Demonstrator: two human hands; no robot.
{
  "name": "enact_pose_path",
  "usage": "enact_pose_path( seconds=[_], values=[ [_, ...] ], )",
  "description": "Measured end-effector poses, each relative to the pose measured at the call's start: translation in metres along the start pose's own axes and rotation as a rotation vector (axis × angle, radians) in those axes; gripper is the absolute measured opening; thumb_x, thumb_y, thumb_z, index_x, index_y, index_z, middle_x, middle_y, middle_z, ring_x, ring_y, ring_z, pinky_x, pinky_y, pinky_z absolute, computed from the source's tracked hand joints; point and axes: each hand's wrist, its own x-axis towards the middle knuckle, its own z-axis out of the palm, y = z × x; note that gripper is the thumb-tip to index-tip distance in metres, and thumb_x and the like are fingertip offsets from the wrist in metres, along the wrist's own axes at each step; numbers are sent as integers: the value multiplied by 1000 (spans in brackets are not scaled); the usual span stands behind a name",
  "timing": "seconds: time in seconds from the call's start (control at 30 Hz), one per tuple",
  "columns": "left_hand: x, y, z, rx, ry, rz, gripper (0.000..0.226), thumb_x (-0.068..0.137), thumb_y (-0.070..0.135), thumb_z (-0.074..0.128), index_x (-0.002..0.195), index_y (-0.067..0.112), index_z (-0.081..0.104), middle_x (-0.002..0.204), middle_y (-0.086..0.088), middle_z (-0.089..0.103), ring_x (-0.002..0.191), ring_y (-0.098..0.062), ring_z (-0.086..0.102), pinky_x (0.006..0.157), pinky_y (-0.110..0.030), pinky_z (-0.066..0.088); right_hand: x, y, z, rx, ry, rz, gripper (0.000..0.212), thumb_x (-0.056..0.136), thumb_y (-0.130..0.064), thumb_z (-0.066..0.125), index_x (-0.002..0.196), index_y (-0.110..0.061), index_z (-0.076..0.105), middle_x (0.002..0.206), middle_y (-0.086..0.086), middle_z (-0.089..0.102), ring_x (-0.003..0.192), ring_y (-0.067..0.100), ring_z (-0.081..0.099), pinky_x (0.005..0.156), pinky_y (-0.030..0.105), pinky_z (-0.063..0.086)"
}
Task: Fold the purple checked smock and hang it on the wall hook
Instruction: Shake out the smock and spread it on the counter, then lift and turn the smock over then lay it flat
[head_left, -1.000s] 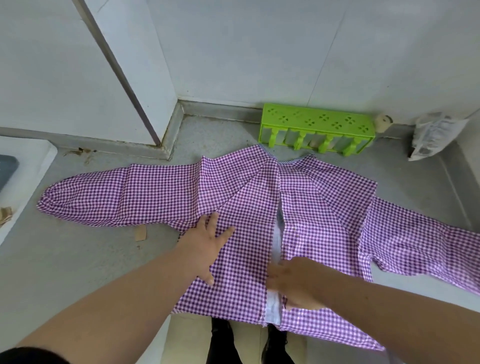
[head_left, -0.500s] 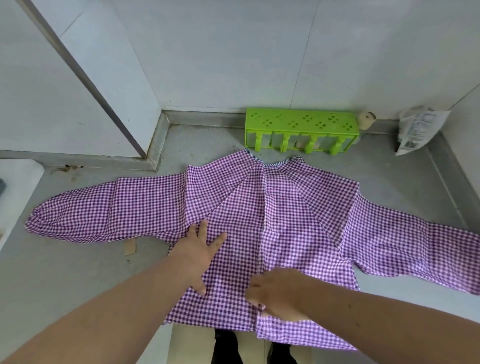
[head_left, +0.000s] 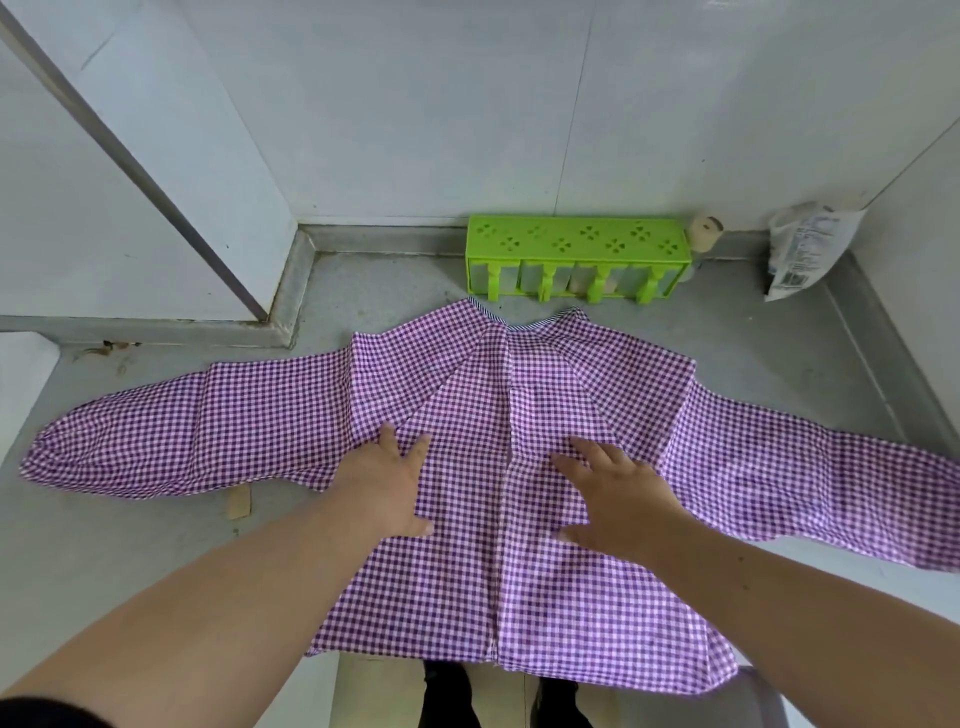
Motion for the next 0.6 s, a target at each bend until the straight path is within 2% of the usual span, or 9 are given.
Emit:
enact_pose_path(
  seconds=[0.07, 0.17, 0.3, 0.37, 0.43, 0.47, 0.53, 0.57, 0.6],
  values=[
    [3, 1, -4, 3, -7, -12, 130, 80, 89, 57, 166, 29, -19, 174, -26, -8, 150, -40, 39, 112, -47, 47, 2, 14, -3, 14, 41, 72, 109, 84, -78, 59, 165, -34, 1, 174, 4, -2, 160, 31, 6, 126, 52, 19],
    [7, -2, -7, -15, 21, -24, 135, 77, 88, 62, 166, 28, -19, 173, -27, -10, 154, -42, 30, 119, -50, 40, 5, 37, -4, 36, -2, 191, 124, 75, -86, 60, 164, -35, -8, 174, 9, -10, 160, 33, -3, 128, 53, 12],
    [10, -7, -9, -28, -27, -60, 142, 72, 92, 63, 165, 28, -22, 173, -27, -9, 155, -43, 28, 120, -50, 38, 8, 53, 0, 132, -76, 229, 131, 69, -88, 66, 161, -42, -16, 173, 5, -18, 160, 33, -6, 122, 60, 28],
    [13, -6, -13, -32, -52, -70, 145, 69, 93, 65, 164, 28, -24, 173, -27, -10, 154, -42, 31, 118, -48, 41, 9, 56, 0, 135, -76, 207, 129, 70, -88, 64, 162, -43, -14, 173, 5, -15, 160, 33, -4, 125, 58, 20],
    [16, -5, -18, -12, -66, -75, 146, 68, 93, 65, 163, 28, -26, 173, -28, -9, 152, -40, 36, 115, -46, 45, 11, 58, -4, 155, -38, 199, 112, 80, -83, 58, 164, -43, -4, 175, 4, -7, 160, 33, 2, 127, 54, 12],
    [18, -6, -20, -1, -62, -76, 145, 69, 94, 64, 164, 28, -25, 173, -28, -6, 151, -40, 37, 114, -46, 46, 12, 60, -8, 198, 19, 205, 96, 89, -75, 55, 164, -43, 5, 175, 2, 1, 160, 32, 7, 127, 53, 13],
    [22, -8, -22, 3, -25, -76, 141, 70, 93, 63, 166, 29, -19, 171, -29, 9, 149, -38, 39, 114, -47, 45, 12, 65, -15, 288, 185, 253, 64, 102, -45, 50, 161, -42, 25, 172, 1, 17, 156, 31, 17, 126, 54, 23],
    [24, -10, -24, -4, 10, -68, 136, 72, 92, 63, 167, 30, -13, 168, -25, 20, 146, -36, 41, 113, -47, 46, 12, 69, -18, 336, 260, 297, 61, 101, -25, 49, 158, -41, 32, 169, 2, 22, 154, 31, 21, 124, 55, 28],
    [26, -14, -25, -18, 51, -55, 131, 74, 90, 63, 168, 30, -6, 165, -21, 27, 144, -34, 42, 112, -47, 46, 12, 72, -20, 394, 313, 350, 70, 95, -7, 47, 156, -40, 35, 168, 3, 23, 153, 32, 22, 121, 55, 33]
  ],
)
